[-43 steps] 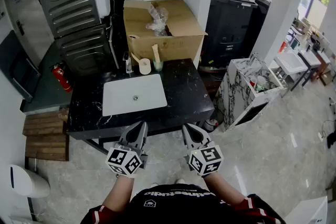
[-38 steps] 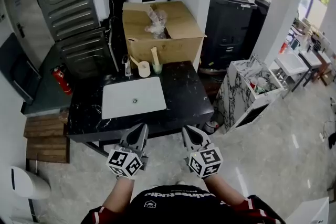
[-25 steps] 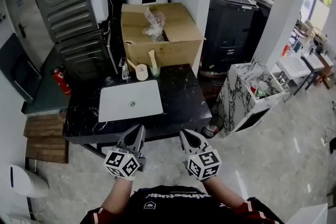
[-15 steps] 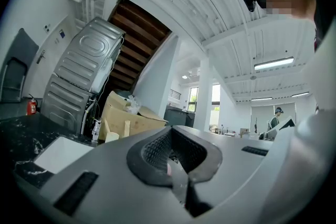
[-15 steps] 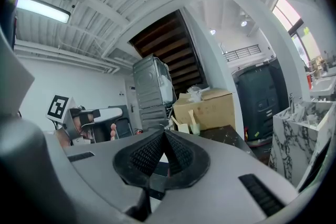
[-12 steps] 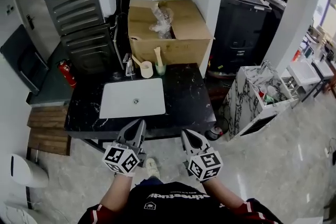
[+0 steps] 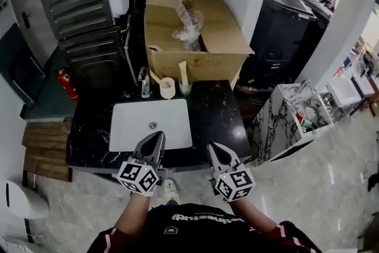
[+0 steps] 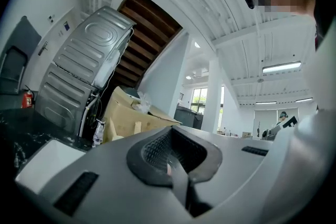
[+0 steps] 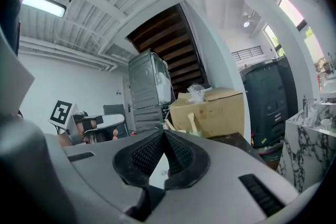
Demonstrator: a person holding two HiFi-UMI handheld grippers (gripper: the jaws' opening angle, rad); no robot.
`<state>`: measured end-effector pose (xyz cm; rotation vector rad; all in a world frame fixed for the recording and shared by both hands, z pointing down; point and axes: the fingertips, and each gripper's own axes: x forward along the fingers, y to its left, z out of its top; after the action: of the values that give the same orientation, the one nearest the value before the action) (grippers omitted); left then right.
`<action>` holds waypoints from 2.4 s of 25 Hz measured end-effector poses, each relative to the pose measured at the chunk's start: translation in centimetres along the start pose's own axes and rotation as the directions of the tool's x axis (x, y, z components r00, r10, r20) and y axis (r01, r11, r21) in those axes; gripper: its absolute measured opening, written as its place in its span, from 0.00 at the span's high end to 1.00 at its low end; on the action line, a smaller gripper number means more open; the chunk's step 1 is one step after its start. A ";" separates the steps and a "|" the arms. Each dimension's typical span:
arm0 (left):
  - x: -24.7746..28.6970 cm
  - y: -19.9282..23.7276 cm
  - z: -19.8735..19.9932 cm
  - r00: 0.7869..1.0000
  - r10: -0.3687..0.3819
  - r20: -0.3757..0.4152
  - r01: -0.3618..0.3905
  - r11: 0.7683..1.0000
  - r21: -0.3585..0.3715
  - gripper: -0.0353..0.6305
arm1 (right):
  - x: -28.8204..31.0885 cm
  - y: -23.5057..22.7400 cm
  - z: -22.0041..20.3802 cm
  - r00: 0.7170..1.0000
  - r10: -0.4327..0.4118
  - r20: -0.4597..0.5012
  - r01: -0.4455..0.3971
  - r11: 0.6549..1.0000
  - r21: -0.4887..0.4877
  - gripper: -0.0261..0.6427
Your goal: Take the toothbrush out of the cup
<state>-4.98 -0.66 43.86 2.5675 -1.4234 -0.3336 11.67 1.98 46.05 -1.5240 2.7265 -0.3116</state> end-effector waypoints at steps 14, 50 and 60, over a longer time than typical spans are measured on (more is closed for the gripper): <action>11.2 12.7 2.9 0.995 -0.094 -0.026 0.095 0.995 0.039 0.93 | 16.9 -2.0 3.6 0.997 -0.068 0.031 0.068 0.998 -0.009 0.91; 15.2 17.2 1.1 0.993 0.092 -0.074 -0.091 0.996 0.025 0.93 | 30.2 -10.9 -0.4 0.995 0.059 -0.082 -0.065 0.995 -0.077 0.74; 13.1 19.0 0.8 0.982 0.172 -0.081 -0.170 0.985 0.026 0.93 | 36.8 -15.5 -3.0 0.989 0.007 -0.149 -0.019 0.997 -0.080 0.74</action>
<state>-13.79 -21.75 46.83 2.4202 -1.6098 -0.1859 4.96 -36.45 55.10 -1.5616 2.8959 -0.3312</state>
